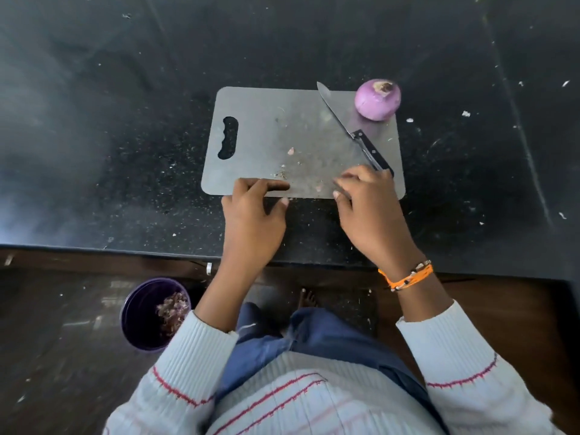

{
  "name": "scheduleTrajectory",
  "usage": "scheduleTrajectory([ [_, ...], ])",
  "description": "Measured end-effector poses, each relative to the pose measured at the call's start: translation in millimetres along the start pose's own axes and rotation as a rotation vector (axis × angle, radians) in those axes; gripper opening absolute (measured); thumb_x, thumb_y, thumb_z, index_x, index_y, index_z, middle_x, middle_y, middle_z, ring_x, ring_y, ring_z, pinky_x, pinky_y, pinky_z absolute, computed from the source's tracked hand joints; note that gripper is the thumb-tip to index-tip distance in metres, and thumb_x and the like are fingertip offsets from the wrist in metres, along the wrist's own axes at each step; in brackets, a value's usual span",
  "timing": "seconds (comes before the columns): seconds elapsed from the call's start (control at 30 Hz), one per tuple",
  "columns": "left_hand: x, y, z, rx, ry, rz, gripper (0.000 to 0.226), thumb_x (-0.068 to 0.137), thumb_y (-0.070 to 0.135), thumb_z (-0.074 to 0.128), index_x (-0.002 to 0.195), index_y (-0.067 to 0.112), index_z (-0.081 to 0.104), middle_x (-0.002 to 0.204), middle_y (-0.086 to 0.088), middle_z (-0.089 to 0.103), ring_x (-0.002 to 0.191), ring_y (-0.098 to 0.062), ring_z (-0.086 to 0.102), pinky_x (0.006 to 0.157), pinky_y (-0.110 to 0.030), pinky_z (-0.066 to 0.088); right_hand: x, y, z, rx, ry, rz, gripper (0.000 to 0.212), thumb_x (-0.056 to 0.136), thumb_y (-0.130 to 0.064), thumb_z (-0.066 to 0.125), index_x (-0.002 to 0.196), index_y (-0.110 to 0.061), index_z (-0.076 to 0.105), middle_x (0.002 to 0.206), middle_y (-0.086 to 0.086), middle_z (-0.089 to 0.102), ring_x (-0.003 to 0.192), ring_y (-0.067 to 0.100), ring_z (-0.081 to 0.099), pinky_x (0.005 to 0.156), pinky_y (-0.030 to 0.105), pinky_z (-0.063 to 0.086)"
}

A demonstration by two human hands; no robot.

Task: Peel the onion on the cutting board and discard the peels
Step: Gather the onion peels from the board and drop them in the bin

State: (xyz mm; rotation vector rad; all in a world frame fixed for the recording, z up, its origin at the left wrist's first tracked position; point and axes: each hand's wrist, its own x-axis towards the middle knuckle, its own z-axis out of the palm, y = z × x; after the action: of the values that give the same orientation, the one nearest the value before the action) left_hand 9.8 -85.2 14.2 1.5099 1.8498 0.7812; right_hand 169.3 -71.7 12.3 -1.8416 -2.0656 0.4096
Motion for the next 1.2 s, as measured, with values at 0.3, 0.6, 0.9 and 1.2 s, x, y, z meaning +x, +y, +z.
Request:
scheduleTrajectory([
  [0.3,16,-12,-2,0.110,0.047,-0.027,0.034,0.091,0.004,0.047,0.110,0.027,0.063,0.118,0.000,0.047,0.111,-0.027,0.042,0.079,-0.011,0.014,18,-23,42,-0.306,-0.221,-0.072,0.066,0.096,-0.052,0.029,0.150,-0.018,0.011,0.157,0.006,-0.017,0.140,0.045,-0.017,0.109,0.064,-0.002],
  [0.6,28,-23,-13,0.092,0.054,-0.053,0.033,0.091,0.005,0.047,0.111,0.027,0.063,0.118,-0.001,0.050,0.109,-0.028,0.042,0.078,-0.013,0.016,18,-14,33,-0.359,-0.300,-0.368,0.063,0.087,-0.062,0.012,0.146,-0.042,0.019,0.157,0.008,-0.016,0.139,0.049,-0.015,0.107,0.068,-0.001],
  [0.9,45,-18,-20,0.023,-0.034,-0.059,0.028,0.092,0.011,0.050,0.111,0.028,0.063,0.124,-0.002,0.050,0.114,-0.029,0.041,0.102,-0.036,0.032,49,-6,31,-0.406,-0.229,-0.280,0.068,0.084,-0.070,0.009,0.146,-0.044,0.013,0.158,0.008,-0.015,0.140,0.048,-0.014,0.104,0.069,-0.009],
  [1.2,60,-14,-14,0.035,-0.071,-0.024,0.042,0.083,-0.003,0.042,0.107,0.022,0.066,0.115,0.005,0.047,0.103,-0.016,0.035,0.097,-0.028,0.030,45,-9,34,-0.393,-0.181,-0.144,0.076,0.084,-0.070,0.010,0.149,-0.030,0.014,0.158,0.008,-0.011,0.141,0.047,-0.009,0.105,0.070,-0.003],
])
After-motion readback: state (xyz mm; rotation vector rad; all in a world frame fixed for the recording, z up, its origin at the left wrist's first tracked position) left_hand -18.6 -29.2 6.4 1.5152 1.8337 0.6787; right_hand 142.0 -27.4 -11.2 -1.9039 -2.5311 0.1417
